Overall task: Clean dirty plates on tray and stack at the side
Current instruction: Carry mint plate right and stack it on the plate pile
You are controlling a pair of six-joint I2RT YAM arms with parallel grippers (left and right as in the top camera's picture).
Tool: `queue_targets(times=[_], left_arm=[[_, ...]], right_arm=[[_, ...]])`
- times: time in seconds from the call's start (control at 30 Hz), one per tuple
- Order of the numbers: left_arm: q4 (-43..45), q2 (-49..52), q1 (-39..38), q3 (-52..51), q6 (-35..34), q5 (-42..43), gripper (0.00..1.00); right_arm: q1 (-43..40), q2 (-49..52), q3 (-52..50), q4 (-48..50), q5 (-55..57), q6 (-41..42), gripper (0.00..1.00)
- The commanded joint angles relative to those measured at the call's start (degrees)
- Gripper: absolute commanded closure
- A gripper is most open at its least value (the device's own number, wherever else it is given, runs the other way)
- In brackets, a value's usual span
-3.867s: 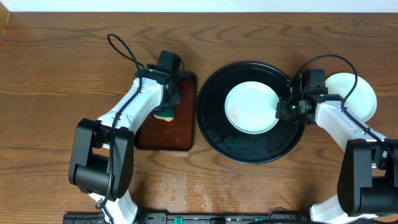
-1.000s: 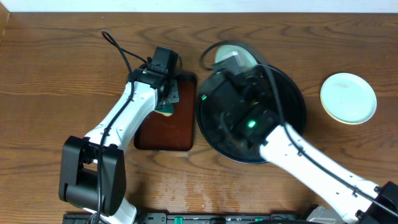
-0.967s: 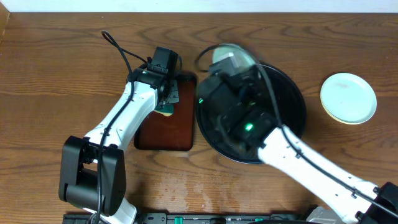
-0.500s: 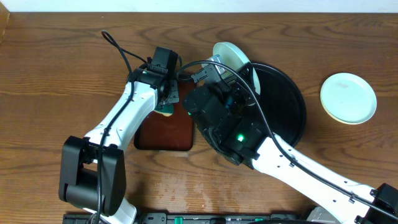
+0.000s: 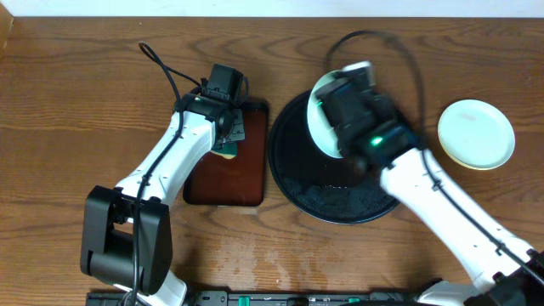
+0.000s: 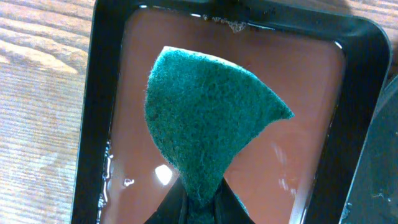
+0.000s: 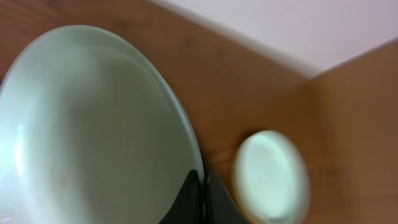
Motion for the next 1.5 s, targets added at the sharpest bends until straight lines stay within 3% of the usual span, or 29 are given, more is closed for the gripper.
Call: queue_targets(times=[0.0, 0.23, 0.57, 0.73, 1.43, 1.47], left_arm=[[-0.17, -0.44, 0.02, -0.24, 0.35, -0.35, 0.93], [-0.13, -0.44, 0.02, -0.55, 0.35, -0.35, 0.92], [0.79, -0.44, 0.02, -1.09, 0.35, -0.35, 0.94], [0.92, -0.42, 0.02, -1.09, 0.35, -0.35, 0.92], [0.94, -0.42, 0.02, -1.09, 0.35, -0.35, 0.92], [0.94, -0.42, 0.02, -1.09, 0.35, -0.35, 0.92]], right_arm=[[-10.71, -1.03, 0.72, 0.13, -29.09, 8.98, 0.99], [-33.07, -1.18, 0.72, -0.37, -49.20, 9.14, 0.99], [-62.77, 0.52, 0.52, -1.20, -47.71, 9.09, 0.99], [-71.10, 4.00, -0.48, -0.81, -47.17, 8.70, 0.99], [-73.18, 20.96, -1.07, 3.98, -50.86, 5.31, 0.99], [-73.09, 21.59, -1.07, 4.17, -51.10, 5.07, 0.96]])
